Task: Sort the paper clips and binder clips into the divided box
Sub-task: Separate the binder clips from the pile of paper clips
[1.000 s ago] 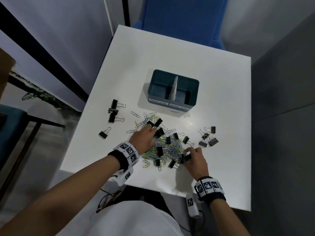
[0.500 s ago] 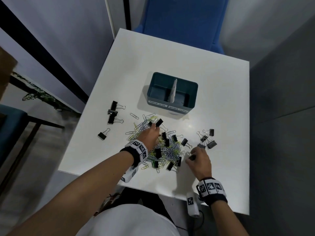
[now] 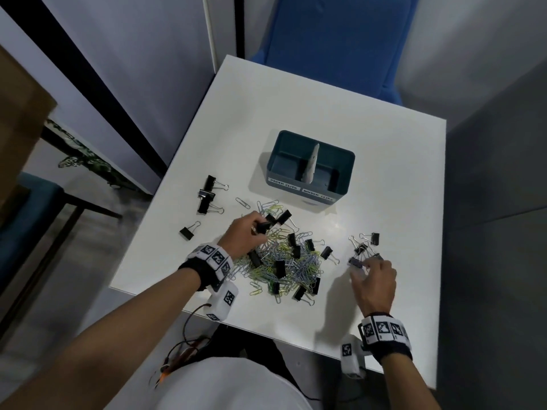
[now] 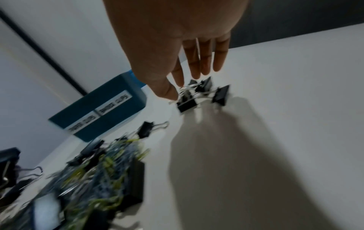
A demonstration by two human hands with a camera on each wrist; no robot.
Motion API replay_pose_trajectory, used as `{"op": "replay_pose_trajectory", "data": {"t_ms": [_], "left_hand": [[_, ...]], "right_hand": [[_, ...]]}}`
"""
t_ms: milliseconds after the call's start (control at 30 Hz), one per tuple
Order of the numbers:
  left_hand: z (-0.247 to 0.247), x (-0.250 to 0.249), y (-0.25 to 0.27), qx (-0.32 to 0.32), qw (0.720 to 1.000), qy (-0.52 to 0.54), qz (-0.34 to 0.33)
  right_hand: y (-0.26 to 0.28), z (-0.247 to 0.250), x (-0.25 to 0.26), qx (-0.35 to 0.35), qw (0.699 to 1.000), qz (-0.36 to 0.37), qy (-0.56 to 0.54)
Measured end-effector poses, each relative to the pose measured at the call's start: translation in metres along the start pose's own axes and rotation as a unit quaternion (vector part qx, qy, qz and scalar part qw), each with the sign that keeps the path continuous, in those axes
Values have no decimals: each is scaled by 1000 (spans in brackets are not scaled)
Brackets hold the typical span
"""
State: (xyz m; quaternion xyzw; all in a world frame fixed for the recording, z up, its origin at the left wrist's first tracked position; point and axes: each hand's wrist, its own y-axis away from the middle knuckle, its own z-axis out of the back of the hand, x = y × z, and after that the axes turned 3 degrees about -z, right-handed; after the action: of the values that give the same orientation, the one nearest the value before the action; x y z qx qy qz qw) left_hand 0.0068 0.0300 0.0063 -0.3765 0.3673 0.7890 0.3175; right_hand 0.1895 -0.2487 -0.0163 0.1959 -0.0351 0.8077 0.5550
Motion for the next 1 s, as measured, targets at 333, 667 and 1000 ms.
{"op": "replay_pose_trajectory", "data": {"t_ms": [333,667,1000], "left_hand": [[88,56,3,-45,948,-307,72],[69,58,9,-48,921,-380,63],[-18,-1,-36,26,923,-380,-61]], "right_hand": [[-24,-24,60,173,967,169,75],[-31,-19,58,137,980,137,50],[-58,11,16,100,993,31,53]]}}
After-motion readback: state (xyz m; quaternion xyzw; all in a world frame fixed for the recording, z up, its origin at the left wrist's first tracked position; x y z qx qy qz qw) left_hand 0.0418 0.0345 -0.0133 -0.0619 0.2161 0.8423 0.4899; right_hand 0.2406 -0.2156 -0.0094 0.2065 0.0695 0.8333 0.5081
